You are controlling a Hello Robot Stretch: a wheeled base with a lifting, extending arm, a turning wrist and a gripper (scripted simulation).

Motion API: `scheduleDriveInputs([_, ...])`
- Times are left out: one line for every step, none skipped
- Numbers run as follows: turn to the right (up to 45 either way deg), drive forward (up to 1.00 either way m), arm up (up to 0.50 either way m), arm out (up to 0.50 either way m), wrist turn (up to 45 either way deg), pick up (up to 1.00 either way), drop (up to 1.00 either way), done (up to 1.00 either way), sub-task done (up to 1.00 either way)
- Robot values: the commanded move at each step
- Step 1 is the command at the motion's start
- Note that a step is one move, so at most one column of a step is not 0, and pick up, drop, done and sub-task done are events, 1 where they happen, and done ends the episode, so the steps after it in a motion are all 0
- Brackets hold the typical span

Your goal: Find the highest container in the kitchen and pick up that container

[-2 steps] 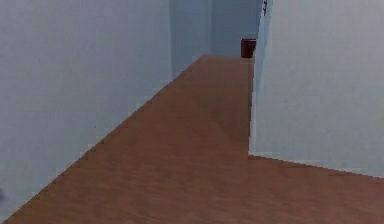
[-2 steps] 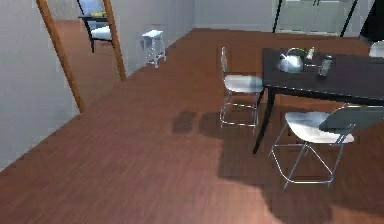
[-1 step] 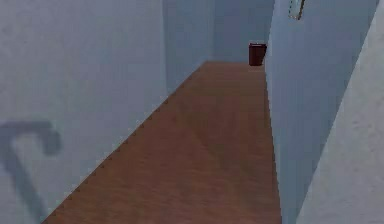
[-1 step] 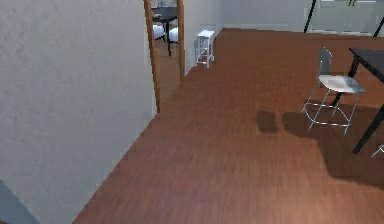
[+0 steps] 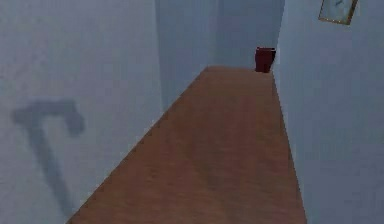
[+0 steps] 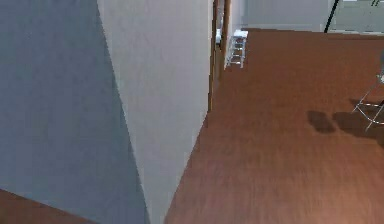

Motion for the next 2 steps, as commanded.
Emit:
scheduleDriveInputs([15.0,0.0,0.0,0.0,0.0,0.0,0.0,0.0,0.0])
scheduleDriveInputs([0.0,1.0,0.0,0.0,0.0,0.0,0.0,0.0,0.0])
